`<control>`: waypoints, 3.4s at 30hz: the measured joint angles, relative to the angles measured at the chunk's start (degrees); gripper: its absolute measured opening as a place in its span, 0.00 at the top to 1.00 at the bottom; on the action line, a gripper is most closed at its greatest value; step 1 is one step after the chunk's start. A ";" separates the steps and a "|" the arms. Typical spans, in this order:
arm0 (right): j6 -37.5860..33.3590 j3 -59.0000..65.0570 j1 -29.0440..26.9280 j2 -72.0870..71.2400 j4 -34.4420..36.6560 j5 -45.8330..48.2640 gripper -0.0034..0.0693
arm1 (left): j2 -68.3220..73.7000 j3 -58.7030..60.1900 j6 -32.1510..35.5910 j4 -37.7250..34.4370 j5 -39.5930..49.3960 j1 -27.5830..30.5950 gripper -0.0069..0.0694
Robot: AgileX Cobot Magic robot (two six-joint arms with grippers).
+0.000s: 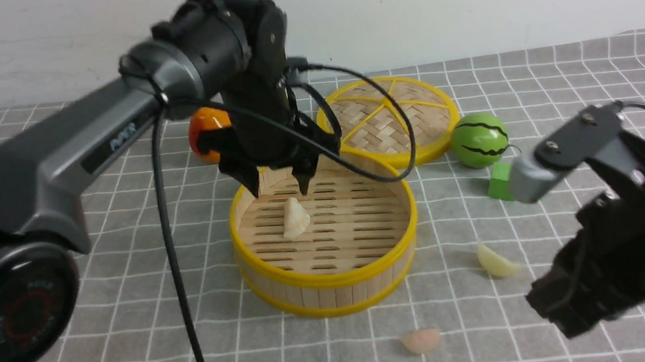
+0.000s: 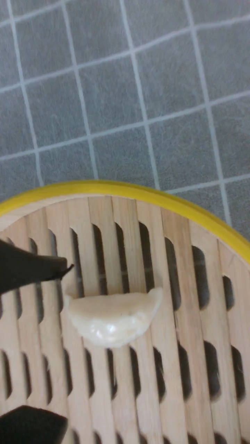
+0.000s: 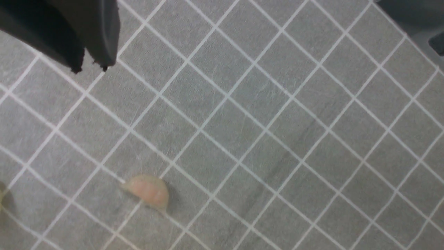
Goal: Put the dumplings into the steamer on the table with the grey tablecloth.
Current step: 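Place the dumpling into the bamboo steamer basket with the left gripper, then reach for and grasp a dumpling lying on the table beside the steamer, then place the dumpling in the bamboo steamer basket with the right gripper, then reach for and grasp a dumpling lying on the table beside the steamer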
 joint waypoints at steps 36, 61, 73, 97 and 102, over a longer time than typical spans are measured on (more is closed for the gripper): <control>-14.95 -13.62 7.54 34.66 -6.57 -9.79 0.71 | -64.49 54.54 1.29 -6.69 1.12 0.00 0.93; 24.24 -53.14 7.54 57.44 -15.13 -10.82 0.65 | -66.44 54.77 0.98 -7.57 1.17 0.00 0.93; 18.55 -55.95 7.49 45.36 -20.96 9.97 0.16 | -66.44 54.83 1.90 -7.51 1.17 0.00 0.93; 2.27 -22.52 -7.67 40.71 -10.62 -5.66 0.21 | -66.44 54.83 3.86 -8.40 1.17 0.00 0.91; 2.22 -22.52 -7.67 42.32 -12.52 -6.40 0.36 | -66.44 54.83 3.86 -8.40 1.17 0.00 0.91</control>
